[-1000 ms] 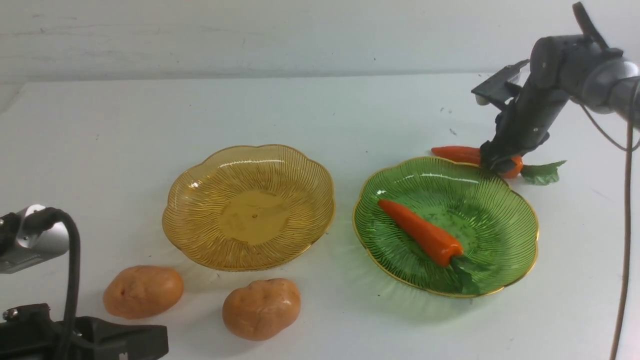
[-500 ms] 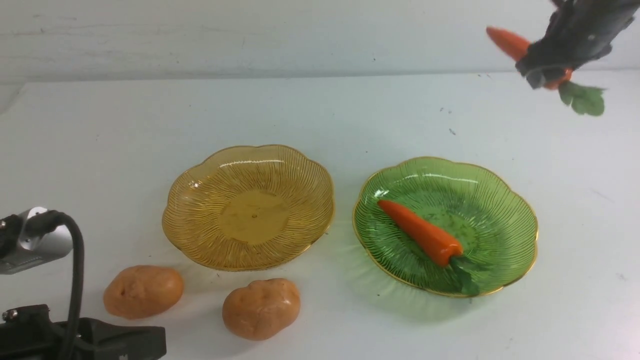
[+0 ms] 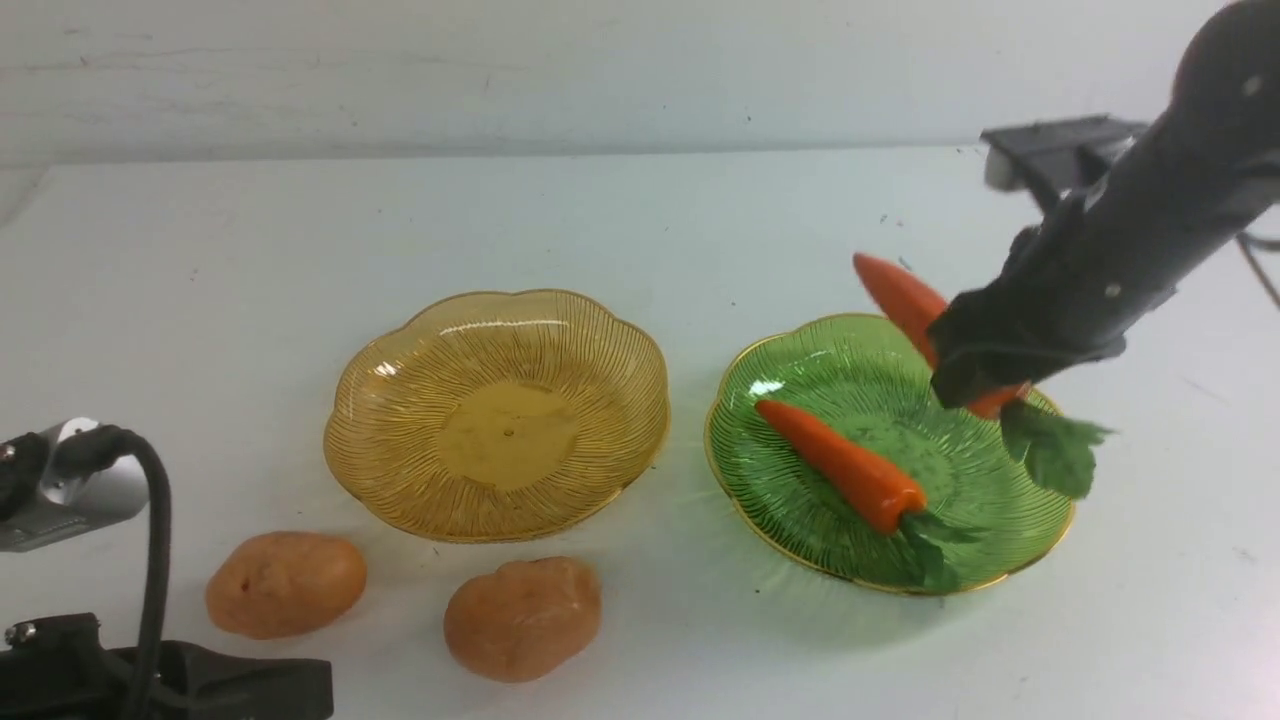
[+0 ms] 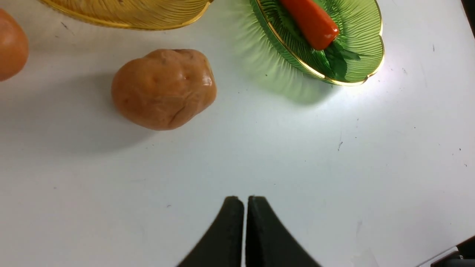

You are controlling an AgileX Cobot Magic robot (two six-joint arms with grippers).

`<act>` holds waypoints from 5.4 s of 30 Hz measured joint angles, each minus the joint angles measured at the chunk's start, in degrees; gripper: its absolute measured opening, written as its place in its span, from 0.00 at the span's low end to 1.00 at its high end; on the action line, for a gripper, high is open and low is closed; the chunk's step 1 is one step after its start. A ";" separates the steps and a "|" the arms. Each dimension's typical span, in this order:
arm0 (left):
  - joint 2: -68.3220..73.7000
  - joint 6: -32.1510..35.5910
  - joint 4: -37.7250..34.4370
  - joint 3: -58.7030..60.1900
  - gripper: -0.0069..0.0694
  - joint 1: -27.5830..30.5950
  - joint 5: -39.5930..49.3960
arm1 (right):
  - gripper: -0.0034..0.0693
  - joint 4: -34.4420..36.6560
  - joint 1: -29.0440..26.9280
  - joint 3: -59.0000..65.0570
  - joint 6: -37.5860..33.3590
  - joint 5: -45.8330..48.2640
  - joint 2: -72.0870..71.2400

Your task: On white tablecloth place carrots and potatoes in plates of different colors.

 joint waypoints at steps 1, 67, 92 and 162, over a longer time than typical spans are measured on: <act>0.21 -0.05 0.88 -0.24 0.16 0.00 0.19 | 0.58 -0.07 0.07 0.28 0.00 -0.78 0.81; 59.16 33.65 38.70 -24.58 0.79 -0.41 -9.09 | 0.03 2.21 0.14 -11.54 -1.26 13.94 -3.92; 61.11 -0.02 24.20 -50.75 0.63 -0.96 8.92 | 0.03 4.82 0.14 -11.54 -1.26 13.94 -3.92; 58.05 -1.52 42.21 -39.29 0.79 -30.06 5.91 | 0.03 3.09 0.14 -11.54 -1.61 13.94 -3.32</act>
